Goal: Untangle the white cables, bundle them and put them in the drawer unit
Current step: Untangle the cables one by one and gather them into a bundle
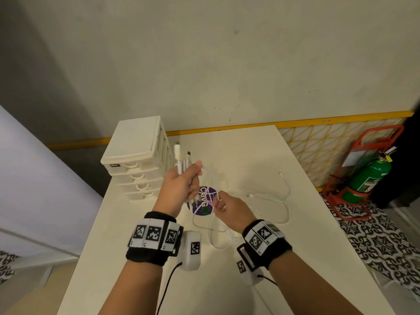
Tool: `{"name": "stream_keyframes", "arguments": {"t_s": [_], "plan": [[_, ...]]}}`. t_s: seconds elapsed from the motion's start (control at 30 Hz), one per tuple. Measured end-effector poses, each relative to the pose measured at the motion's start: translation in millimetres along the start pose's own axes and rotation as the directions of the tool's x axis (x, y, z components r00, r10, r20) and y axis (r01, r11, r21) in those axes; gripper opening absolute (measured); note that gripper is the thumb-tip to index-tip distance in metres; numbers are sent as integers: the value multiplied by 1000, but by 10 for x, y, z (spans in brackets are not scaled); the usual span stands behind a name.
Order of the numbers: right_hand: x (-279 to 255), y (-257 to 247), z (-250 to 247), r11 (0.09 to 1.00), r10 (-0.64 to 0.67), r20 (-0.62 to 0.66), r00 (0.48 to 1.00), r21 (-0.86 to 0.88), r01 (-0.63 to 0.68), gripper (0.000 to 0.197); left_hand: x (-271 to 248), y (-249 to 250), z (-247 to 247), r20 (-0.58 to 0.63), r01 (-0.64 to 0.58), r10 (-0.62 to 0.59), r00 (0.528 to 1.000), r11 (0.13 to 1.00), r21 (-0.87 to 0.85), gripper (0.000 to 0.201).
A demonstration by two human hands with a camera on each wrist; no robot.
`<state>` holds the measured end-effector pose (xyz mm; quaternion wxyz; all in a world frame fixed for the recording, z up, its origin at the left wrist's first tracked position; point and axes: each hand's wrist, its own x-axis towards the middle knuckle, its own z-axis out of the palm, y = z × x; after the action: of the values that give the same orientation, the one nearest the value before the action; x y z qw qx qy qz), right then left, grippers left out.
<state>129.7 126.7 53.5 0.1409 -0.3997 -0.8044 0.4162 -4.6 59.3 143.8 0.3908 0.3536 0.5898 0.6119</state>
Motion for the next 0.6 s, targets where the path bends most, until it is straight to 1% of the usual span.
{"name": "stream_keyframes", "arguments": {"t_s": [0.03, 0.1, 0.13, 0.2, 0.23, 0.27, 0.3, 0.33, 0.37, 0.4, 0.43, 0.47, 0.5, 0.53, 0.6], "plan": [[12, 86, -2, 999, 18, -23, 1000, -47, -20, 13, 8, 14, -54, -33, -16, 16, 999, 1000, -21, 30], [24, 226, -21, 996, 34, -95, 995, -79, -41, 20, 30, 41, -163, -86, -40, 38, 996, 999, -23, 31], [29, 264, -42, 996, 17, -126, 992, -86, -29, 21, 38, 45, -206, -98, -49, 47, 994, 999, -20, 31], [47, 322, -102, 991, -28, -197, 980, -133, 2, 32, 30, 40, -268, -116, -67, 64, 991, 997, -26, 31], [63, 360, -161, 981, -55, -251, 966, -192, 6, 39, 20, 36, -295, -128, -79, 74, 989, 996, -36, 30], [86, 399, -242, 963, -71, -316, 946, -268, -17, 42, 9, 39, -321, -144, -93, 85, 986, 994, -48, 30], [112, 453, -337, 946, -77, -382, 921, -321, -54, 42, -4, 56, -349, -169, -103, 91, 981, 993, -64, 29], [122, 491, -437, 938, -68, -441, 895, -334, -94, 38, -14, 84, -375, -208, -106, 86, 974, 991, -87, 27], [138, 539, -521, 944, -60, -480, 875, -311, -106, 33, -17, 111, -401, -254, -110, 77, 964, 987, -119, 26], [146, 562, -591, 959, -53, -493, 869, -267, -92, 29, -8, 139, -419, -289, -120, 72, 955, 981, -150, 25], [145, 564, -639, 976, -35, -478, 878, -205, -73, 28, 1, 158, -428, -304, -125, 71, 950, 979, -164, 25], [147, 548, -670, 989, 5, -450, 893, -130, -71, 31, 15, 168, -420, -300, -123, 71, 951, 980, -159, 25], [153, 532, -690, 993, 72, -403, 912, -55, -103, 39, 27, 172, -398, -277, -114, 71, 958, 983, -142, 25], [160, 513, -704, 986, 153, -338, 929, -4, -164, 49, 39, 162, -370, -239, -102, 73, 968, 988, -114, 26], [169, 476, -714, 957, 284, -184, 941, -8, -290, 67, 51, 114, -289, -165, -73, 66, 984, 997, -35, 28]]}}
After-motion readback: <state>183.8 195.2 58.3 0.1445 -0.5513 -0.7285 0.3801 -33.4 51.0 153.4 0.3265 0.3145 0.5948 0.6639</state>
